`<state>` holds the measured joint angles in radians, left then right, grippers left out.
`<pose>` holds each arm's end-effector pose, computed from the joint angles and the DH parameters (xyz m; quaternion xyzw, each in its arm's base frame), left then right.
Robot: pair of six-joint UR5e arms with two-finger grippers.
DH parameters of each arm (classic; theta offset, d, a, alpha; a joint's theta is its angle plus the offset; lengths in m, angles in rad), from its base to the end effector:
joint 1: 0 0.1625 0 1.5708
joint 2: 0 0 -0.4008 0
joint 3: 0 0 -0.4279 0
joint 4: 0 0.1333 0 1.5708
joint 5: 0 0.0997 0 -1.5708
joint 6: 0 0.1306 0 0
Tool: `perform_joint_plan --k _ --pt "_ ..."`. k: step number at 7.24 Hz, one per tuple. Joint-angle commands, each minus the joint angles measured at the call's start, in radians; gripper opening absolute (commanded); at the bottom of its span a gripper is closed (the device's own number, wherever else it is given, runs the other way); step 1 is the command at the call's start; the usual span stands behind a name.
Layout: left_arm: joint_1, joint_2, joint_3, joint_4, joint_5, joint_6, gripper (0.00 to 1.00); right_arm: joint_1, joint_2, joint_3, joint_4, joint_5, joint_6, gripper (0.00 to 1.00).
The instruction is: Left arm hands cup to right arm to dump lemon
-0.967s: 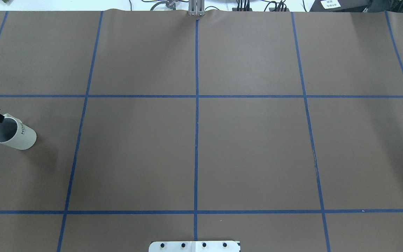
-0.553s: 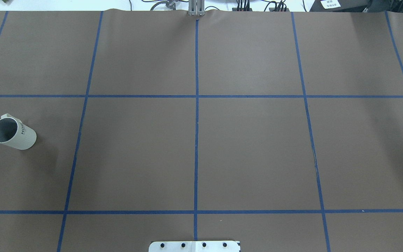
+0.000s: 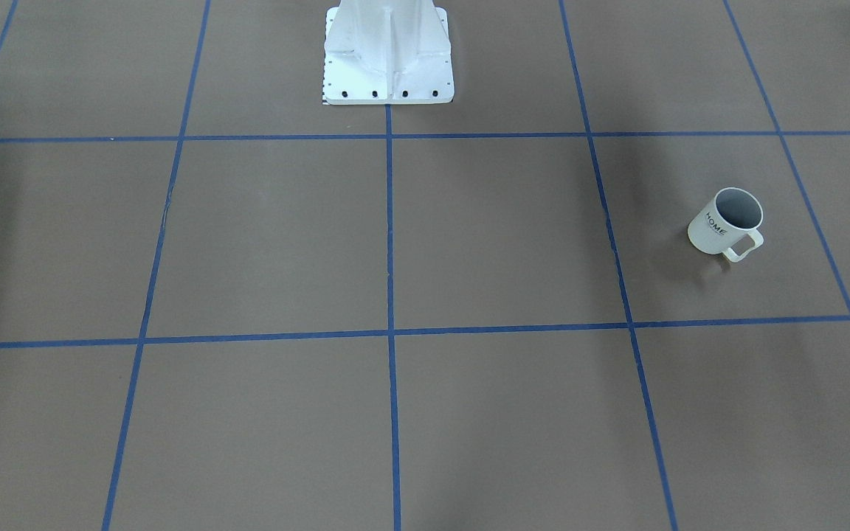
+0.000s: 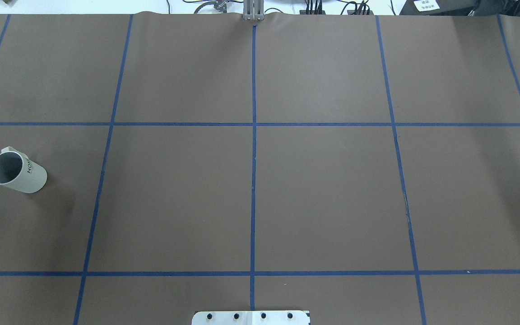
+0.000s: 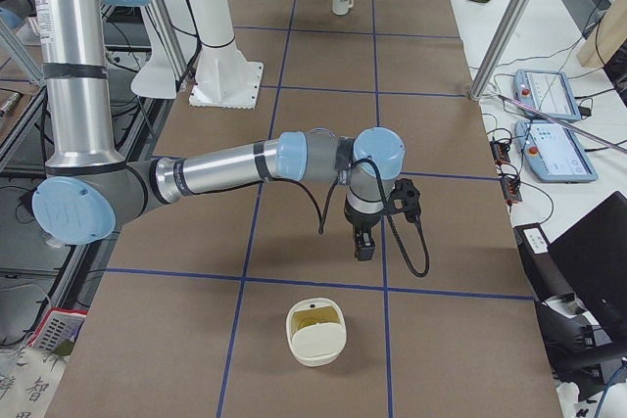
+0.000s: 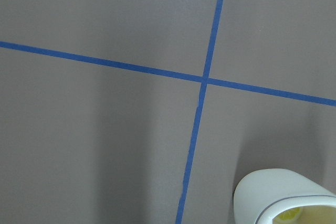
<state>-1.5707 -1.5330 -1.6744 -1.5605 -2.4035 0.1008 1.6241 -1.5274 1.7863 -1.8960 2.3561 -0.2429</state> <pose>-0.0366 -0.5163 0.6171 0.0457 0.4025 0.0573 0.9125 0.0688 -0.5215 0.5521 0.0261 -0.3828 -0.0748 0.9204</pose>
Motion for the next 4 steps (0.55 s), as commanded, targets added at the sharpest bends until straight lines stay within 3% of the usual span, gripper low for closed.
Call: perform_joint_plan --k 1,4 --pt "-0.014 -0.001 -0.01 0.002 -0.008 -0.101 1.0 0.002 0.001 0.005 0.0 -0.001 0.048 1.0" --pt "-0.014 0.017 -0.05 -0.001 0.016 -0.133 1.0 0.0 -0.007 0.007 0.0 -0.015 0.074 1.0"
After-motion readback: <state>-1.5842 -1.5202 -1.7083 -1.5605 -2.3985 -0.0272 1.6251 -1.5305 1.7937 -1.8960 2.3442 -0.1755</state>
